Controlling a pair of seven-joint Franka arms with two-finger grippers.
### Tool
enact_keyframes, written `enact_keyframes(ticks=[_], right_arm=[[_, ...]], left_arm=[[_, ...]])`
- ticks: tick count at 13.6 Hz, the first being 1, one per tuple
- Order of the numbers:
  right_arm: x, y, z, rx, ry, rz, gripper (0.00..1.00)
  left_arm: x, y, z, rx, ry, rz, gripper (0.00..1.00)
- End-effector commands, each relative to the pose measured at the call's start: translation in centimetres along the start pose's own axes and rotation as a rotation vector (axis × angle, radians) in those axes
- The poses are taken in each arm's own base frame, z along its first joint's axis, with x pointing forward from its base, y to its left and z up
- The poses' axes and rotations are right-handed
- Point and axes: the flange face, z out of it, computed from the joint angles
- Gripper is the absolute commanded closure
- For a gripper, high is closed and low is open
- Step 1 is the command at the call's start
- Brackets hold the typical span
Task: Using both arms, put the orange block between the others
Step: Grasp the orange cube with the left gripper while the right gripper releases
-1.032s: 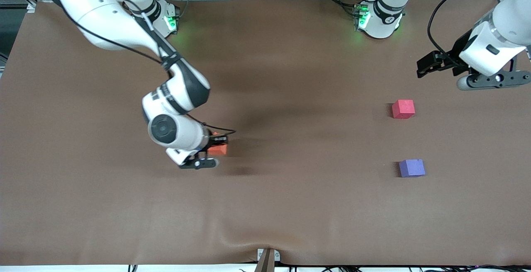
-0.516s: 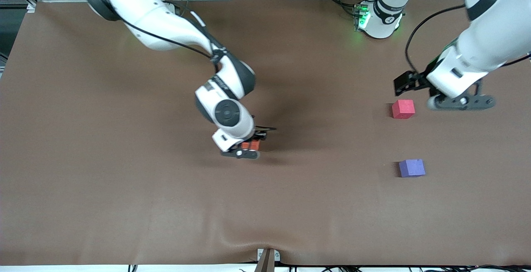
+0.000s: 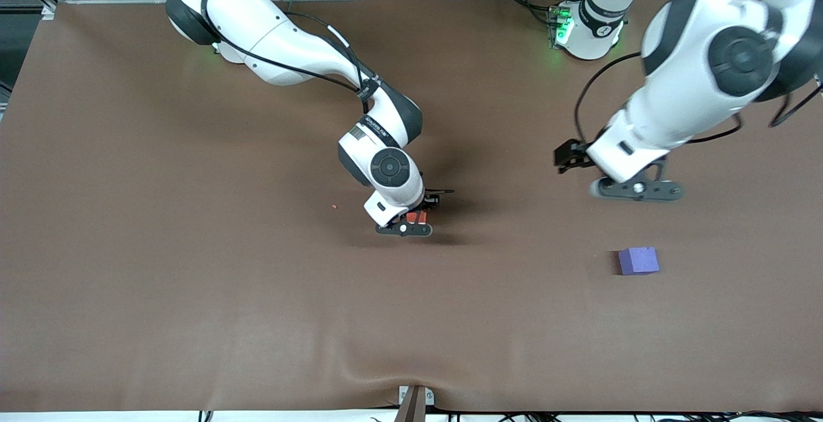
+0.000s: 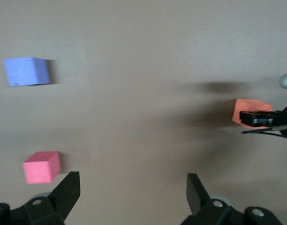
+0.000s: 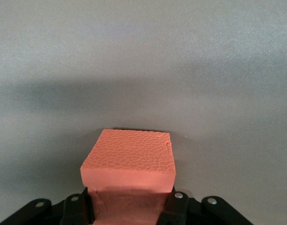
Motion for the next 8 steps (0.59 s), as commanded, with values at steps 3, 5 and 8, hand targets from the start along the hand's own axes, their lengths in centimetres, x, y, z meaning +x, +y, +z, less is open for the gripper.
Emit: enact_keyframes(ticks=[3, 5, 8], right_arm=[[0.3, -0.4, 0.0, -0.021, 0.03, 0.011, 0.0], [0.9, -0.2, -2.5, -0.007, 0.046, 0.026, 0.0], [2.7, 1.3, -7.0, 0.024, 0.071, 0.063, 0.0]], left_arm=[[2.1, 3.7, 5.3, -0.02, -0.049, -0.064, 0.0], [3.3, 5.8, 7.6, -0.06, -0.084, -0.066, 0.0], [4.6, 10.6, 12.1, -0.094, -0.08, -0.13, 0.0]])
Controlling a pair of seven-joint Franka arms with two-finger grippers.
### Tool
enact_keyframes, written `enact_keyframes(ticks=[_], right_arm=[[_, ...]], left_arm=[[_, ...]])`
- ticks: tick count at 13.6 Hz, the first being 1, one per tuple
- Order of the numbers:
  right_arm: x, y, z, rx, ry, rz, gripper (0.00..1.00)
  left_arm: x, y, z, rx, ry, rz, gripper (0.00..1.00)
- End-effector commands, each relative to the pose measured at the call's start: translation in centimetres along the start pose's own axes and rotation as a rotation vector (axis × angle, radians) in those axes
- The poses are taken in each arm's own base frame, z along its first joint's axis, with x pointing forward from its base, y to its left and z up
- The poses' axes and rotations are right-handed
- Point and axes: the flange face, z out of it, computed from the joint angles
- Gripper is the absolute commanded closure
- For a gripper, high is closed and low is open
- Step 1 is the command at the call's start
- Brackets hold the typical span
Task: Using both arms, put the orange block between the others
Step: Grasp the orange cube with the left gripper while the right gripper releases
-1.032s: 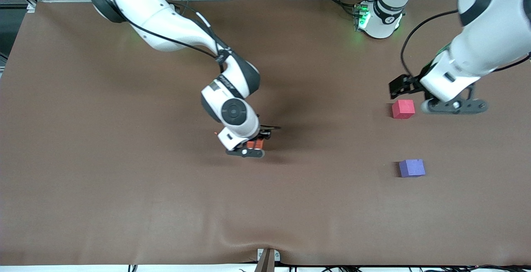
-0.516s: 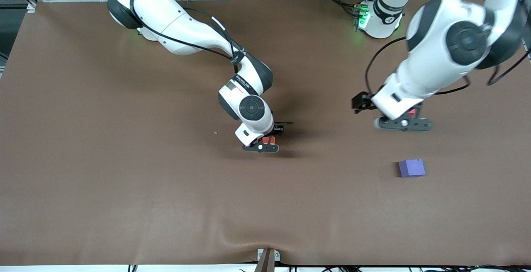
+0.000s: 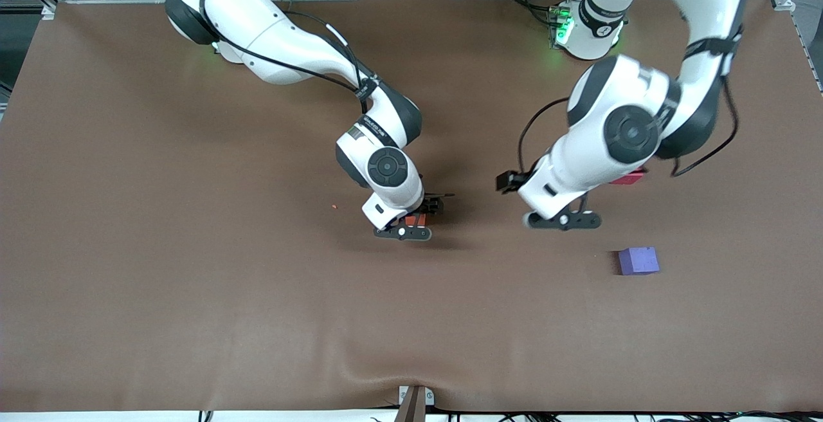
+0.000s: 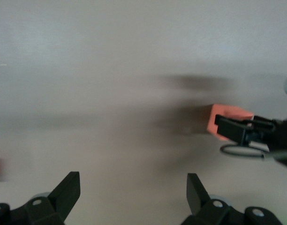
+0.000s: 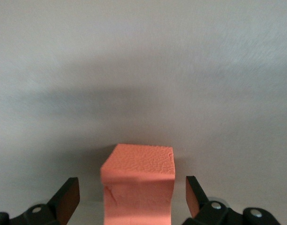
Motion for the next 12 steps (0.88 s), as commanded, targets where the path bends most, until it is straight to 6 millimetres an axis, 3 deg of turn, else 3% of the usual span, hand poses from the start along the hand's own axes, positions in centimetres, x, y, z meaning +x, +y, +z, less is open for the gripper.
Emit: enact_keyframes(ticks=[1, 3, 5, 9, 12], right_arm=[[2.8, 2.6, -5.4, 0.006, 0.028, 0.063, 0.0], [4.6, 5.2, -8.1, -0.008, 0.025, 0.094, 0.0], [6.2, 8.0, -11.2, -0.027, 0.024, 0.079, 0.0], [9.5, 16.9, -16.2, -0.083, -0.015, -0.019, 0.0], [10.6, 24.2, -19.2, -0.102, -0.014, -0.018, 0.0]], left_arm=[[1.1, 5.3, 4.0, -0.042, 0.017, -0.062, 0.0], [0.4, 8.4, 7.1, -0.061, 0.038, -0.08, 0.0], [-0.3, 10.0, 8.9, -0.055, 0.03, -0.091, 0.0], [-1.7, 12.6, 11.3, -0.048, 0.032, -0.045, 0.0], [-2.2, 15.1, 13.7, -0.061, 0.081, 0.02, 0.0]])
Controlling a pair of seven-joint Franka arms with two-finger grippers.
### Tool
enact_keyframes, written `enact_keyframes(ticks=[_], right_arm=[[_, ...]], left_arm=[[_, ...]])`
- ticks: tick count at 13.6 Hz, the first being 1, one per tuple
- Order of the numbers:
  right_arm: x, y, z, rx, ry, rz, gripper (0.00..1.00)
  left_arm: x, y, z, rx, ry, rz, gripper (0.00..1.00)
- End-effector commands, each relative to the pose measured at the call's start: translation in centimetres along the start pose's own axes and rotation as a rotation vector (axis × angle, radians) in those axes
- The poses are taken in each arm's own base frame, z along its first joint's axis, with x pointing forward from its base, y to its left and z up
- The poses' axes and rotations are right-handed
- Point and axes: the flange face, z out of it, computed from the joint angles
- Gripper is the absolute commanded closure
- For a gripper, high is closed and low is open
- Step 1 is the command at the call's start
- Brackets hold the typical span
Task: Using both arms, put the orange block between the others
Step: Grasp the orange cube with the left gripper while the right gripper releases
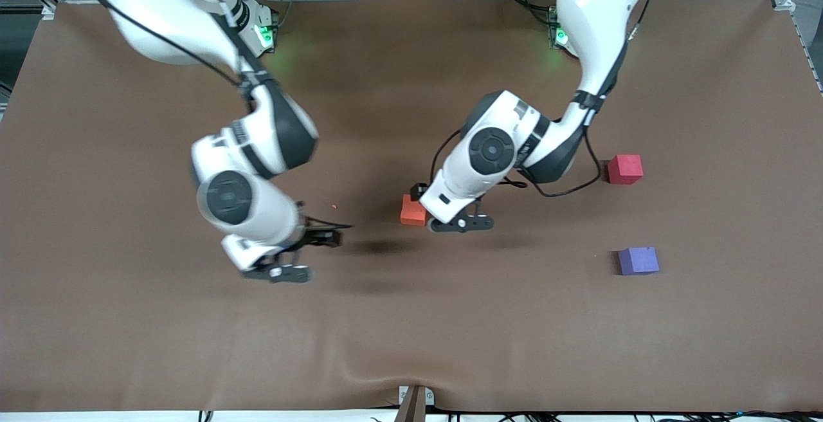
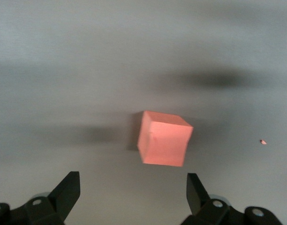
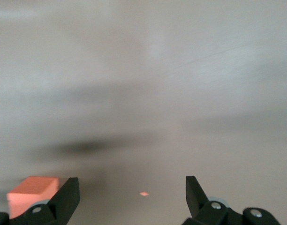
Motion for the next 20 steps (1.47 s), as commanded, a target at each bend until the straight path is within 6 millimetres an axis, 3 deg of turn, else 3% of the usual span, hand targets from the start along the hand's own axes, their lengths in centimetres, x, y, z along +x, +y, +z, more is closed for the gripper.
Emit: enact_keyframes(ticks=[1, 3, 5, 7, 14, 17, 18, 19, 20], right_arm=[[-1.1, 6.3, -2.2, -0.031, -0.01, 0.011, 0.0], [-1.6, 10.1, -4.2, -0.043, -0.002, 0.018, 0.0], [-3.6, 13.3, -5.9, -0.066, -0.004, -0.038, 0.0], [-5.4, 16.0, -7.9, -0.084, 0.004, -0.092, 0.0], [-8.2, 22.5, -14.7, -0.128, -0.016, -0.22, 0.0], [-10.5, 22.5, -18.4, -0.134, -0.02, -0.201, 0.0], [-11.0, 22.7, -19.1, -0.136, -0.025, -0.195, 0.0], [-11.2, 23.0, -19.8, -0.137, -0.021, -0.186, 0.0], [-11.3, 23.4, -20.3, -0.135, -0.024, -0.178, 0.0]], left_arm=[[0.4, 2.5, 2.7, -0.003, 0.054, 0.079, 0.0], [0.2, 3.3, 4.4, 0.049, 0.09, 0.128, 0.0], [-0.5, 3.7, 6.6, 0.084, 0.088, 0.16, 0.0], [-0.4, 4.1, 7.6, 0.066, 0.129, 0.166, 0.0], [-0.8, 3.9, 11.3, 0.077, 0.113, 0.176, 0.0], [-1.5, 4.4, 12.2, 0.084, 0.106, 0.186, 0.03], [-1.5, 4.4, 12.2, 0.084, 0.106, 0.187, 0.07], [-1.5, 4.3, 12.7, 0.089, 0.1, 0.189, 0.18], [-1.5, 4.0, 13.2, 0.093, 0.095, 0.199, 0.38]])
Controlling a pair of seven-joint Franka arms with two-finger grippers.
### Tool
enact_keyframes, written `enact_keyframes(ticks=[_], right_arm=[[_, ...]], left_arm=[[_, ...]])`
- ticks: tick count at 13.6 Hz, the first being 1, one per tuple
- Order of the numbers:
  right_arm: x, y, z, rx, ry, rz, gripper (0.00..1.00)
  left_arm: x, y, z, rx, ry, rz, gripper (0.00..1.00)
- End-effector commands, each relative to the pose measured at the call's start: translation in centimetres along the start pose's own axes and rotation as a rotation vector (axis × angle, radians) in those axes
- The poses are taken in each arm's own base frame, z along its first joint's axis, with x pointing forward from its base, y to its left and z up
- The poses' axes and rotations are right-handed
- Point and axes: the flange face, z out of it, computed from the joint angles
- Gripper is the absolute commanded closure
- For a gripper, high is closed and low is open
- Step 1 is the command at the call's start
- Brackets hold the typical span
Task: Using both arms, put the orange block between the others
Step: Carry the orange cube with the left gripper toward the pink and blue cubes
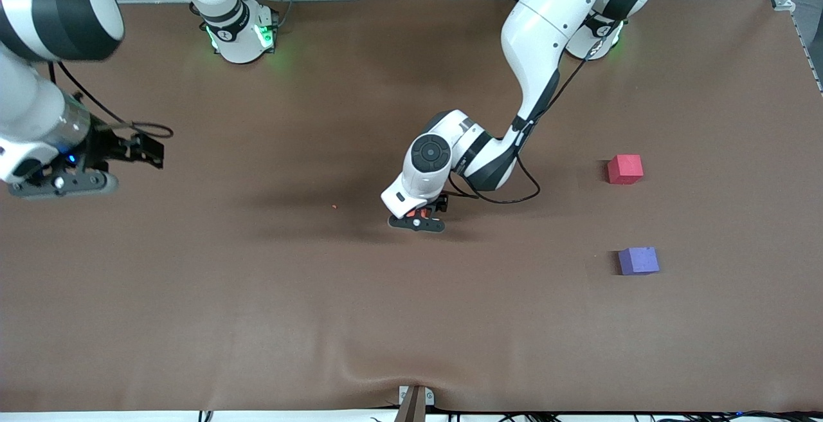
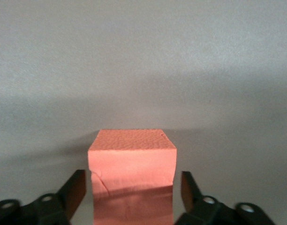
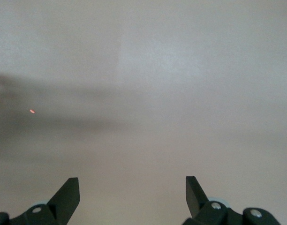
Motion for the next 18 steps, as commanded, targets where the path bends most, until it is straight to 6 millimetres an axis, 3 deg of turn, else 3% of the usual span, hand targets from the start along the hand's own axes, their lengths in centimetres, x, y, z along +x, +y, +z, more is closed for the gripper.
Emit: enact_keyframes(ticks=[1, 2, 4, 6, 7, 10, 12, 13, 16, 18], right_arm=[[-1.2, 1.2, -1.7, 0.019, -0.007, 0.024, 0.0], [-1.6, 1.8, -2.0, 0.08, -0.029, 0.048, 0.0], [-2.2, 3.9, -3.4, 0.124, -0.039, 0.092, 0.0], [-2.7, 4.8, -3.4, 0.124, -0.064, 0.11, 0.0], [-2.9, 5.1, -3.5, 0.125, -0.077, 0.116, 0.0], [-3.2, 4.1, -4.3, 0.116, -0.084, 0.218, 0.0], [-3.4, 4.5, -4.3, 0.113, -0.088, 0.233, 0.0], [-3.5, 4.9, -4.3, 0.114, -0.087, 0.226, 0.0], [-4.1, 4.9, -5.5, 0.115, -0.054, 0.206, 0.0], [-4.0, 4.9, -5.4, 0.115, -0.052, 0.204, 0.0]], left_arm=[[0.7, -0.2, 0.8, 0.015, 0.018, 0.048, 0.74], [1.1, -0.7, 0.8, 0.023, 0.03, 0.068, 1.0], [1.5, -1.0, 0.1, 0.022, 0.043, 0.068, 1.0], [2.6, -1.7, -3.0, 0.022, 0.084, 0.063, 1.0], [3.8, -3.0, -4.9, 0.039, 0.115, 0.053, 1.0], [6.9, -8.4, -12.1, 0.038, 0.127, -0.035, 1.0], [7.8, -12.3, -14.6, 0.059, 0.075, -0.096, 1.0], [7.8, -14.5, -15.0, 0.087, 0.024, -0.12, 1.0], [7.6, -23.7, -15.8, 0.156, -0.114, -0.174, 1.0], [6.5, -26.6, -14.7, 0.179, -0.142, -0.196, 1.0]])
